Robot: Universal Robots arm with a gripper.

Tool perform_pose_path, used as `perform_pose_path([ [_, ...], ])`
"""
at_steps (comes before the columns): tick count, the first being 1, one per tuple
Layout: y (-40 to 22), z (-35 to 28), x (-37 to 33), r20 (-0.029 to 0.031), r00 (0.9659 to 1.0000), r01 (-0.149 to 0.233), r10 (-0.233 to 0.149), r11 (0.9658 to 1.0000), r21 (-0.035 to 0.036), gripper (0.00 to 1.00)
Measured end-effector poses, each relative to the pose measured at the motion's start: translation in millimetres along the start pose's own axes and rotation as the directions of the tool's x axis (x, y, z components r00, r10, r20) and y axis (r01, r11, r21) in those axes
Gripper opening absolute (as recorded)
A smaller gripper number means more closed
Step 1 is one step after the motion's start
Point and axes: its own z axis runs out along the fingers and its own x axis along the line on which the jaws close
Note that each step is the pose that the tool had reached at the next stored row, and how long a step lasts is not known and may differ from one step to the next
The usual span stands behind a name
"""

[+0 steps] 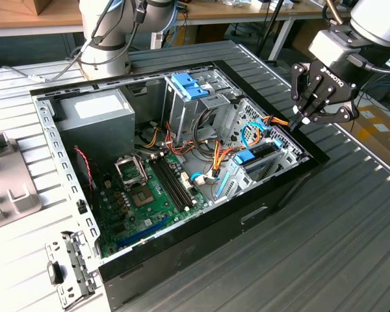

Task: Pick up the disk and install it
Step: 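Insert the first disk wire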

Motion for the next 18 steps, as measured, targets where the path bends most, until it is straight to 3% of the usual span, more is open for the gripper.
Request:
perform_pose_path([
  [2,0.0,0.0,0.0,0.0,1.0,0.0,0.0,1.0,0.0,0.17],
  [4,-0.1,0.0,0.0,0.0,1.0,0.0,0.0,1.0,0.0,0.29],
  [6,-0.1,0.0,0.0,0.0,1.0,0.0,0.0,1.0,0.0,0.29],
  [7,-0.1,0.0,0.0,-0.0001,1.0,0.0,0.0,1.0,0.0,0.36],
  [18,-3.6,4.3,-0.2,-0.0008,0.9996,0.028,-0.028,0.9996,-0.0024,0.36],
])
